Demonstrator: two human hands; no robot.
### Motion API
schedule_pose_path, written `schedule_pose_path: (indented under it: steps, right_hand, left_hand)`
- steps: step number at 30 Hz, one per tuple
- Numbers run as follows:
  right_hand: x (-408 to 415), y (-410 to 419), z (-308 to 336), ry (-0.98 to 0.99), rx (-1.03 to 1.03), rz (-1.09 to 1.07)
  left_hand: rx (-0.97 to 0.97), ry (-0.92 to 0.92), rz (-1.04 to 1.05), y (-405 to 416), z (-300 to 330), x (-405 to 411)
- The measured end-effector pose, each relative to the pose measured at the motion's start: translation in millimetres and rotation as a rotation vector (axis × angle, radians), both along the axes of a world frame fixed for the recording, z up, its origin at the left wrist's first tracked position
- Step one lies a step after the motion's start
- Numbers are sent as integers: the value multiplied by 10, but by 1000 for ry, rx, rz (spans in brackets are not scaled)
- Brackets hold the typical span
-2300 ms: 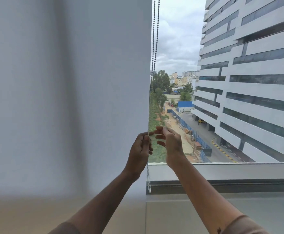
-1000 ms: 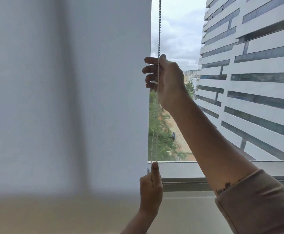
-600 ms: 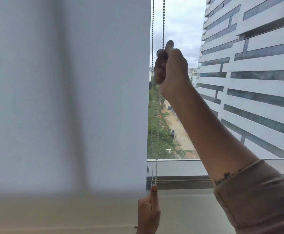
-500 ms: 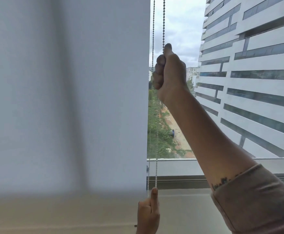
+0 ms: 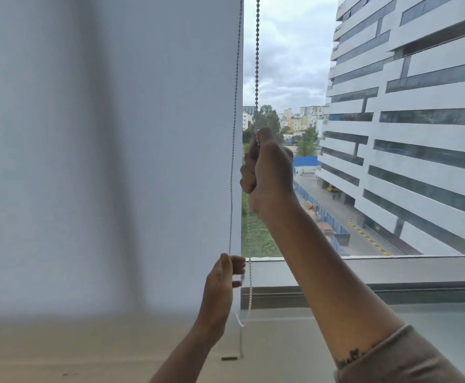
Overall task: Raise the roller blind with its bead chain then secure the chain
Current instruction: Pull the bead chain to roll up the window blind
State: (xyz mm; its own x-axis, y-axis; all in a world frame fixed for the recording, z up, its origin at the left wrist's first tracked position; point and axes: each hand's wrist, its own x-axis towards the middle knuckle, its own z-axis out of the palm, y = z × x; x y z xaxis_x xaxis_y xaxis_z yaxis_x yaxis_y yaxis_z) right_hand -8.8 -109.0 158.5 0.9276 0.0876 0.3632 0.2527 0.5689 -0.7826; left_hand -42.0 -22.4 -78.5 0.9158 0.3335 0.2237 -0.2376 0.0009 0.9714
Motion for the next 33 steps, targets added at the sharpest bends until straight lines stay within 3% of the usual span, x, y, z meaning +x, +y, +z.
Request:
schedule_pose_path:
  steps: [11,19,26,33]
  right_hand:
    - [57,79,-769,106,-64,-33]
    - [113,79,-1310,180,-136,-58]
    - [80,46,-1581,217,-173,-67]
    - [-15,22,-1930,262,-278,-96]
  left_hand:
    - [7,-296,-11,160,1945,256]
    - [-208,-268,-241,-62,2917,214]
    - [-327,-122,-241,-172,3102,168]
    - [-263,-230,-61,-317,2620,190]
